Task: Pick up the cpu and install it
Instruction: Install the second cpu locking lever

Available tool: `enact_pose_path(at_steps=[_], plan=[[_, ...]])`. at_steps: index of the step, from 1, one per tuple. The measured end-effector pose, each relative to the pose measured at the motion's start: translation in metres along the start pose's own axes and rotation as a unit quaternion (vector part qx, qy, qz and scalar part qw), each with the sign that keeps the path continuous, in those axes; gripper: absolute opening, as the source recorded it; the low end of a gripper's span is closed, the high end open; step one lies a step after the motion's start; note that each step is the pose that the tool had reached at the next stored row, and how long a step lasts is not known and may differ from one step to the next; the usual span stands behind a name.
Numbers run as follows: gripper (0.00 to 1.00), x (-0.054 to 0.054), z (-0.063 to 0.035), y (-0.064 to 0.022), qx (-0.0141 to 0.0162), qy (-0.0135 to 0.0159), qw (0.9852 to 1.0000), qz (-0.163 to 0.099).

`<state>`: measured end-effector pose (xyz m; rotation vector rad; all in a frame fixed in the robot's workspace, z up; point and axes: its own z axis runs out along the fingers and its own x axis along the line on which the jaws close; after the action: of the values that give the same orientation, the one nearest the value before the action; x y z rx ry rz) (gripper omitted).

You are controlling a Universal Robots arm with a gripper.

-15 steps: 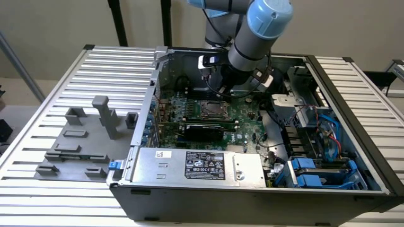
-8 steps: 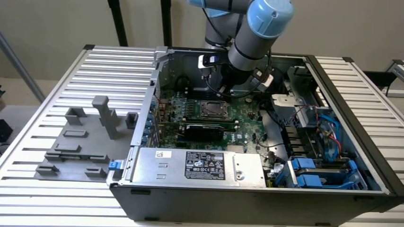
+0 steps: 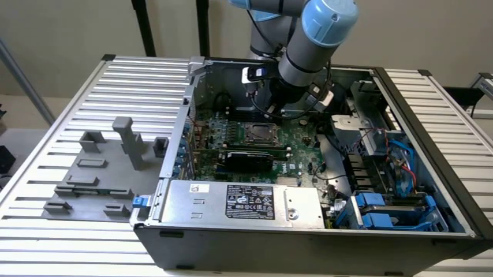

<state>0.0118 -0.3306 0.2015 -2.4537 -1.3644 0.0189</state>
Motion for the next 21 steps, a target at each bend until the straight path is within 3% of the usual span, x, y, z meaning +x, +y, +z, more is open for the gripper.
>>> enact_pose_path(at_steps=[4,7,10,12,14,21], plan=[[0.11,0.0,-0.0001,0.0001,0.0,-0.0001,1.0,0.0],[0.11,-0.003,-0.0048,0.0016,0.0043,-0.0023,1.0,0.001],[0.11,-0.009,-0.014,0.0041,0.0065,-0.0036,1.0,0.002],[0.11,-0.034,-0.0329,0.0132,0.0072,-0.004,1.0,0.003],[0.11,-0.053,-0.0424,0.0087,0.0072,-0.004,1.0,0.003],[0.11,-0.069,-0.0506,-0.002,0.0072,-0.004,1.0,0.003]])
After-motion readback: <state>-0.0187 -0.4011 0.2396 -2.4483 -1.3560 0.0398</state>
